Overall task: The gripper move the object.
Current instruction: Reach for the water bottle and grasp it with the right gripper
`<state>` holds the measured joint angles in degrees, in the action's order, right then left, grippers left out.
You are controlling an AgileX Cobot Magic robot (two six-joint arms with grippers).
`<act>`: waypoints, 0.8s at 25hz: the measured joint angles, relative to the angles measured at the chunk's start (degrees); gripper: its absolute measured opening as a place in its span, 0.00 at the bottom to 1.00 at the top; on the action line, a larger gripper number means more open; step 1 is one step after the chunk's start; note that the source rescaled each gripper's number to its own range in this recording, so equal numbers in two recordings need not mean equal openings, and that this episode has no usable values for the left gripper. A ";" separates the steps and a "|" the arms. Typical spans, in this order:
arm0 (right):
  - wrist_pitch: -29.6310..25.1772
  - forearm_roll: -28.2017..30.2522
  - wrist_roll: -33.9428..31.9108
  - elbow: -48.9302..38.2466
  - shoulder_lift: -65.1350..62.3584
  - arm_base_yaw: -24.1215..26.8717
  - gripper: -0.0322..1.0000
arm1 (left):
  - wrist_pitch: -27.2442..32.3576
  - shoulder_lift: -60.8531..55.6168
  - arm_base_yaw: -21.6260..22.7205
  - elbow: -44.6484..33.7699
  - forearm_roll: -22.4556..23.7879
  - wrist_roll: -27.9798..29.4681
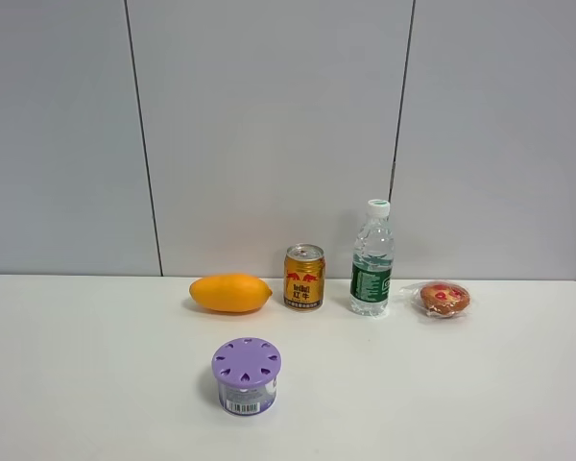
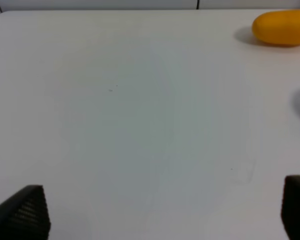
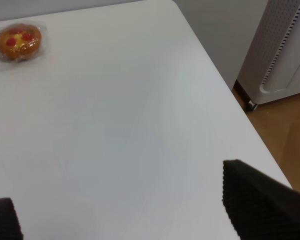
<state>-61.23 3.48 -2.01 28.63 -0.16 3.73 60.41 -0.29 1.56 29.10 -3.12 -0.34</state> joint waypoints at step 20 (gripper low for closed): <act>0.00 0.00 0.00 0.00 0.00 0.00 0.58 | 0.00 0.00 0.00 0.00 0.00 0.34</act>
<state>-61.23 3.48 -2.01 28.63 -0.16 3.73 60.41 -0.29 1.56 29.10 -3.12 0.00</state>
